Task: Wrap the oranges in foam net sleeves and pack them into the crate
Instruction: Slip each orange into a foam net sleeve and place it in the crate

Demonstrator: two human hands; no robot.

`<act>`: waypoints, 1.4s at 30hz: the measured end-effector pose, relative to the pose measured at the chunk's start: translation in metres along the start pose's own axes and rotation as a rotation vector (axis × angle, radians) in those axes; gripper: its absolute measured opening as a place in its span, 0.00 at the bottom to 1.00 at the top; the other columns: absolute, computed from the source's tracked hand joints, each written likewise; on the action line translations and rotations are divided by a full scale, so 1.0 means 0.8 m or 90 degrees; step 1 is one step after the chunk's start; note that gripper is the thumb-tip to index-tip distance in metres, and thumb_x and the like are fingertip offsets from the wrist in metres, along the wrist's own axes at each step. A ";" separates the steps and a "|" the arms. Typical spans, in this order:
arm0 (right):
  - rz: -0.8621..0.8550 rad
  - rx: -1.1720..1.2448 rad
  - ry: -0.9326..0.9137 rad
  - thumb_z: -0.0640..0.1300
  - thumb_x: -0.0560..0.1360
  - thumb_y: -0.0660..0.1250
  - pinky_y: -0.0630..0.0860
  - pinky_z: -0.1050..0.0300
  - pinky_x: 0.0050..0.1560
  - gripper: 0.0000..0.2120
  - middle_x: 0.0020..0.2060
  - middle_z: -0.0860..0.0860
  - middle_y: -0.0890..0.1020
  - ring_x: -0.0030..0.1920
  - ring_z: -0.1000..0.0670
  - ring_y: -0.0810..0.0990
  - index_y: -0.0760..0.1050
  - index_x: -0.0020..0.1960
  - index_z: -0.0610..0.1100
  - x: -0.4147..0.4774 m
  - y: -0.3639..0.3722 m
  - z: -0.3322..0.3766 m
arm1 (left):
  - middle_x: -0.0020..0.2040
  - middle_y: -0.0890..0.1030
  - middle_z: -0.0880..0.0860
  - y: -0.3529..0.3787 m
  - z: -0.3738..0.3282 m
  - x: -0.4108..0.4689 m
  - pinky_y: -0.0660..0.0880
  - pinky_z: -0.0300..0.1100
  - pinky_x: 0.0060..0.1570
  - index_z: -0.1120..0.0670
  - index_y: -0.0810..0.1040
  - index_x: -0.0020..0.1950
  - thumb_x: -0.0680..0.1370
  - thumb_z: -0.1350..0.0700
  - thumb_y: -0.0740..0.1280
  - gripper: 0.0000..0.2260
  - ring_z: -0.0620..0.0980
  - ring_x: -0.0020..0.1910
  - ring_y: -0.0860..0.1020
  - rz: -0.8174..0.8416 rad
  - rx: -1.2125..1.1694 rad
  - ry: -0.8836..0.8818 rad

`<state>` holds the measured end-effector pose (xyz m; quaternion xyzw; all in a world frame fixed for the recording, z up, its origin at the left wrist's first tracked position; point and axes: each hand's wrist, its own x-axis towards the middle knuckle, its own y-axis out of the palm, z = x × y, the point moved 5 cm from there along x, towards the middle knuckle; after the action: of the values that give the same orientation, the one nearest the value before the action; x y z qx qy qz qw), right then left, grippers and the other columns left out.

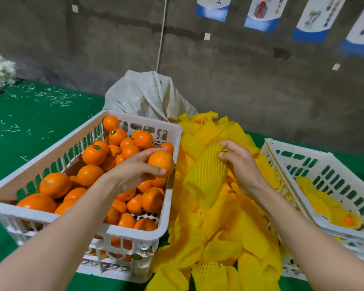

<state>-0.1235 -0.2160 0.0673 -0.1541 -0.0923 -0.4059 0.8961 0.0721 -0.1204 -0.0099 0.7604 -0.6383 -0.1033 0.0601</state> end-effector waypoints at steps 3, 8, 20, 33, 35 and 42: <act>0.049 0.137 0.067 0.29 0.76 0.53 0.72 0.62 0.39 0.14 0.33 0.52 0.78 0.36 0.55 0.76 0.73 0.41 0.42 -0.008 0.005 -0.007 | 0.61 0.79 0.59 0.022 -0.005 -0.002 0.75 0.54 0.59 0.52 0.71 0.66 0.48 0.50 0.85 0.48 0.58 0.59 0.79 0.001 -0.035 -0.015; 0.156 0.233 0.118 0.30 0.74 0.52 0.72 0.62 0.35 0.11 0.31 0.49 0.77 0.32 0.54 0.75 0.72 0.43 0.39 -0.029 0.021 -0.007 | 0.65 0.75 0.62 0.087 -0.015 0.000 0.81 0.52 0.47 0.56 0.72 0.67 0.63 0.49 0.76 0.34 0.60 0.58 0.78 -0.013 -0.200 0.001; 0.266 0.085 0.101 0.29 0.77 0.52 0.70 0.63 0.43 0.12 0.39 0.48 0.74 0.40 0.55 0.73 0.71 0.47 0.41 -0.064 0.003 -0.007 | 0.50 0.79 0.56 0.167 0.003 0.020 0.78 0.41 0.34 0.52 0.71 0.66 0.78 0.57 0.63 0.16 0.51 0.43 0.80 -0.111 -0.260 -0.004; 0.061 -0.124 -0.010 0.33 0.79 0.58 0.60 0.55 0.35 0.09 0.33 0.43 0.66 0.33 0.48 0.63 0.72 0.46 0.44 -0.070 -0.036 -0.015 | 0.45 0.84 0.54 0.207 0.009 0.016 0.81 0.43 0.40 0.51 0.73 0.62 0.68 0.50 0.67 0.22 0.51 0.44 0.83 0.012 -0.276 0.092; 0.001 -0.102 -0.037 0.33 0.78 0.59 0.62 0.61 0.30 0.11 0.28 0.49 0.68 0.28 0.54 0.64 0.73 0.45 0.47 -0.070 -0.048 -0.012 | 0.46 0.83 0.54 0.211 0.013 0.017 0.80 0.44 0.40 0.51 0.74 0.59 0.67 0.50 0.69 0.21 0.51 0.43 0.83 0.037 -0.320 0.082; -0.107 -0.071 -0.037 0.36 0.79 0.58 0.74 0.43 0.43 0.05 0.39 0.45 0.77 0.41 0.47 0.75 0.72 0.50 0.41 -0.062 -0.071 -0.027 | 0.60 0.79 0.55 0.211 0.028 0.016 0.77 0.49 0.52 0.47 0.72 0.64 0.67 0.61 0.76 0.28 0.55 0.56 0.80 0.094 -0.207 0.097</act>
<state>-0.1979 -0.2248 0.0442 -0.2070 -0.1079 -0.4792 0.8461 -0.0930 -0.1618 0.0051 0.6973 -0.6610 -0.1426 0.2376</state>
